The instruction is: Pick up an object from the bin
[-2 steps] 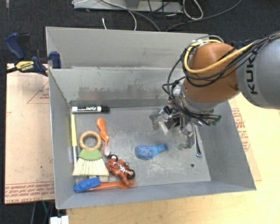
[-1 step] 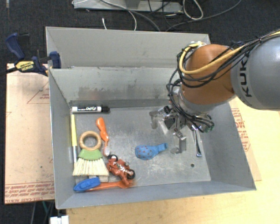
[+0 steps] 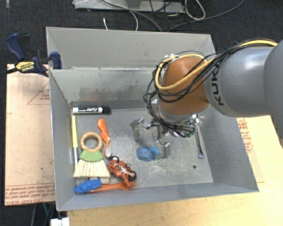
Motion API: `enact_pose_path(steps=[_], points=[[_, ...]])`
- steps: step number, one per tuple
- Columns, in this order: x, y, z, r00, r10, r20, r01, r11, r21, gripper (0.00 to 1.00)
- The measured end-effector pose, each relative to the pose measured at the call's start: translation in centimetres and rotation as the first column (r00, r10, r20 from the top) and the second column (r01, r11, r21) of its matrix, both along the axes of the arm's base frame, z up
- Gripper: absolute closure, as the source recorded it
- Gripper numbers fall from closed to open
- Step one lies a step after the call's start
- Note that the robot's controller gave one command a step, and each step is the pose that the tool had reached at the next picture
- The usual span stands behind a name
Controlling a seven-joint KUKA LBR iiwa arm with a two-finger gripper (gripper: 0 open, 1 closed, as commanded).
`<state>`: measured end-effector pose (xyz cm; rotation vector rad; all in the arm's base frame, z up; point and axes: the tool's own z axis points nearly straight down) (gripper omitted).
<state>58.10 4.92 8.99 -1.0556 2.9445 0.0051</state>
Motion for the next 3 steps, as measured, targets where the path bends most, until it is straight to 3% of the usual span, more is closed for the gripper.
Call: enact_pose_path(steps=[1,2,3], points=[[2.0,1.5,-1.8,0.998,-0.054,0.014,0.054,0.999,0.0,1.0],[2.0,1.4,-1.8,0.998,-0.055,0.014,0.055,0.999,0.0,1.0],[2.1,1.8,4.8,0.998,-0.057,0.009,0.057,0.998,0.0,1.0]])
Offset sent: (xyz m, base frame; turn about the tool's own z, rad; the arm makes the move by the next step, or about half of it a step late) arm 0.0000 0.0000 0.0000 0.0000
